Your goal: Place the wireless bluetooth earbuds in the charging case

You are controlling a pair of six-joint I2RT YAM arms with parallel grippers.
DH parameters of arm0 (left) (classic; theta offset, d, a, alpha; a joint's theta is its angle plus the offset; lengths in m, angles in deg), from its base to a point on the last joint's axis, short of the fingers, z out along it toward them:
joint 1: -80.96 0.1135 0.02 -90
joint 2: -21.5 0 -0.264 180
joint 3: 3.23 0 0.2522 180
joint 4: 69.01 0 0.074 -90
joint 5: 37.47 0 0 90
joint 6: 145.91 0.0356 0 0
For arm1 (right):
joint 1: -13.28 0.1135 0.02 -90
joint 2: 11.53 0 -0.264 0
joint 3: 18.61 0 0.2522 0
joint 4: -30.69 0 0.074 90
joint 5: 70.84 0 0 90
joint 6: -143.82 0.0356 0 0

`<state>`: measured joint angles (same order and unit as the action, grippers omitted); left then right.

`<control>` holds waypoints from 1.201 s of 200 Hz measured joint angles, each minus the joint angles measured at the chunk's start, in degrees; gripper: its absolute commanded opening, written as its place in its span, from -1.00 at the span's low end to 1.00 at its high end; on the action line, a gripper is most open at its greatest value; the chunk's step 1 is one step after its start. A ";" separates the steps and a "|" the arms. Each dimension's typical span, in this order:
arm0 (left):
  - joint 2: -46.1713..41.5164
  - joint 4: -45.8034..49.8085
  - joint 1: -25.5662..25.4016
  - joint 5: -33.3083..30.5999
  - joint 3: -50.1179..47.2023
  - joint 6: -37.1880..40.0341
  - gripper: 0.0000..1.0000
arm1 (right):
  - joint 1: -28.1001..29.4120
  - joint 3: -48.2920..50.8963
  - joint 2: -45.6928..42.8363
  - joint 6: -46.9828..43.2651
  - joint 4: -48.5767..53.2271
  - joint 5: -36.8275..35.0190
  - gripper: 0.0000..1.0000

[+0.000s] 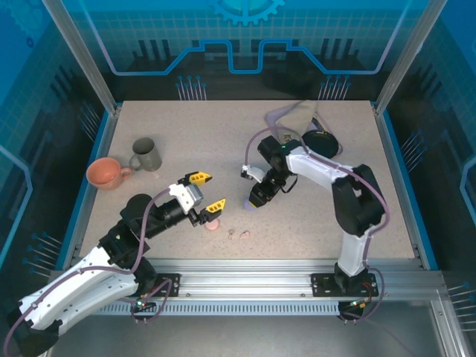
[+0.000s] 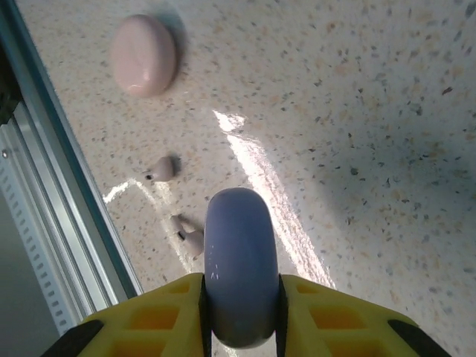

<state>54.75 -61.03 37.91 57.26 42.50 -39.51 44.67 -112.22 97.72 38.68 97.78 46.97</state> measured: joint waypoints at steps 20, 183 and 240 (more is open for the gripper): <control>0.07 0.98 0.00 -0.24 0.00 0.00 0.43 | -0.96 -1.79 5.20 0.37 1.31 1.27 -0.41; 0.13 3.45 0.02 -7.93 -1.14 -5.79 0.95 | -6.10 -0.57 4.11 3.58 -0.44 -3.85 0.33; 7.02 13.75 3.89 -21.92 -0.11 -19.21 0.98 | -3.43 7.21 -18.62 4.57 -10.36 -8.81 0.86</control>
<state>61.77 -47.28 41.80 35.34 42.39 -58.72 41.24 -105.01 79.10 43.25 87.42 38.16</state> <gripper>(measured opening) 0.988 0.874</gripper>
